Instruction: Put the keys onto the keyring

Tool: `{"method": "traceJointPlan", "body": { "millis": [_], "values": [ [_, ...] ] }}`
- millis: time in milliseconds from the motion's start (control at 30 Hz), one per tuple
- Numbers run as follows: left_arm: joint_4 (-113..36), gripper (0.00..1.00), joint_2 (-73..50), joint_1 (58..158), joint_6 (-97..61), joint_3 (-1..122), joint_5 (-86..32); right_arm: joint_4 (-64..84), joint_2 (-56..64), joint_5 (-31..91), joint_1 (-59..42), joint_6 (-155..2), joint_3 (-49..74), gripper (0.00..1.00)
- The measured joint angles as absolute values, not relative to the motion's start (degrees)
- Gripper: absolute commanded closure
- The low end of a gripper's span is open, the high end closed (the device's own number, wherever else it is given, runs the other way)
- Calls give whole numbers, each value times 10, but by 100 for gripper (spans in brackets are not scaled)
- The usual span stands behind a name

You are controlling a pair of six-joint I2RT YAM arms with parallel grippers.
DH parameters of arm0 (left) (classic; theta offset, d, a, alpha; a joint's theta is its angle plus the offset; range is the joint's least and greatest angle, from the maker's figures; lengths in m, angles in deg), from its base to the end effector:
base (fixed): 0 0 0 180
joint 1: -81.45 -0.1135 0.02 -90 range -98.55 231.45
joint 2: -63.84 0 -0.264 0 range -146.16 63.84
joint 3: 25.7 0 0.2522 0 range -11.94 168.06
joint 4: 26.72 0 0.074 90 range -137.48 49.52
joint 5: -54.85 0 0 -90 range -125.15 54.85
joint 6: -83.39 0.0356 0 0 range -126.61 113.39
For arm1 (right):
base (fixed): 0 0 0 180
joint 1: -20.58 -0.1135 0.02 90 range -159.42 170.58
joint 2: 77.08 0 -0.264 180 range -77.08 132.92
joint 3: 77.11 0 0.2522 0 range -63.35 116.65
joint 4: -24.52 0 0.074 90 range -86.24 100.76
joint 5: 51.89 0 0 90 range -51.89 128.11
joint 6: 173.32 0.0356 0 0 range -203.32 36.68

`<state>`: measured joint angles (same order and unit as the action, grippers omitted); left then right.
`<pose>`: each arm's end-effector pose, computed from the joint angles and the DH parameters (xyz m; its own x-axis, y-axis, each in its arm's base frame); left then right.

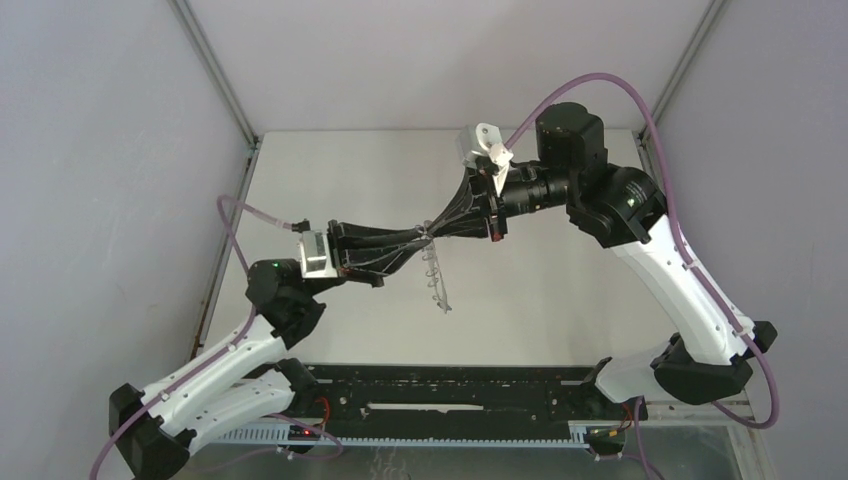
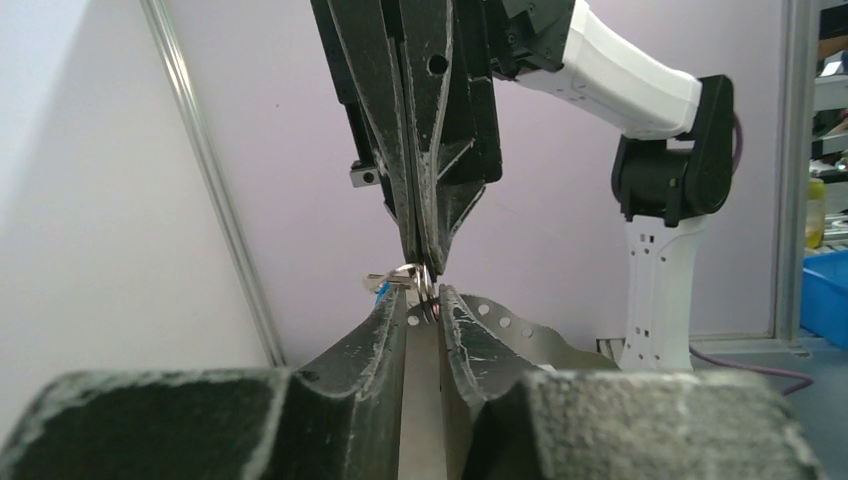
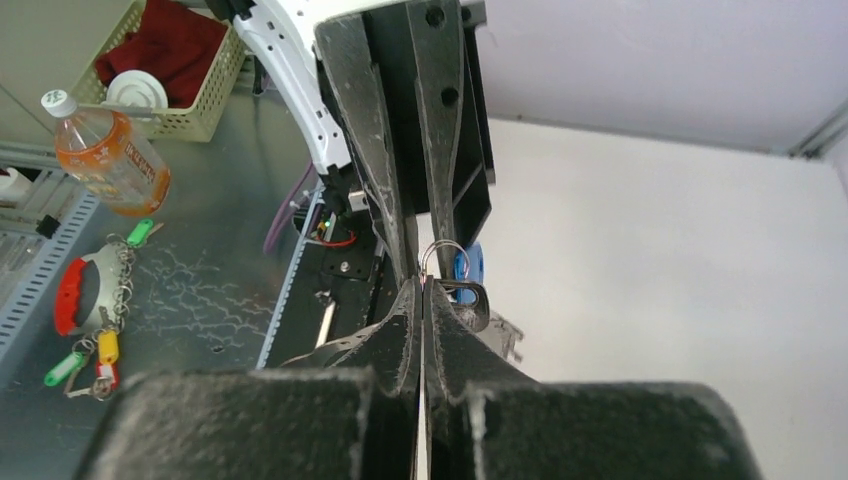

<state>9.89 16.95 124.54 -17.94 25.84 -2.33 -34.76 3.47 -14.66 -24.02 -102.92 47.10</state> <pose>0.1103 -0.1296 0.3952 0.3010 -0.5076 -0.8073 0.9493 0.2403 0.2028 0.1589 0.1965 0.5223 0.1450 -0.1420 -0.9792 -0.9789 -0.1648 -0.1211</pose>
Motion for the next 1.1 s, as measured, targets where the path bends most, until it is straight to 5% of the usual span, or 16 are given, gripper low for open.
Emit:
{"method": "traceJointPlan", "body": {
  "millis": [567,833,1100],
  "values": [
    [-114,76,239,1214,-38,264,81,-356,13,-144,-204,-947,389,100],
    [-178,55,224,1212,104,302,85,-432,25,-131,-233,-961,416,100],
    [-265,68,202,1210,242,328,166,-476,42,-114,-246,-969,433,100]
  ]
}}
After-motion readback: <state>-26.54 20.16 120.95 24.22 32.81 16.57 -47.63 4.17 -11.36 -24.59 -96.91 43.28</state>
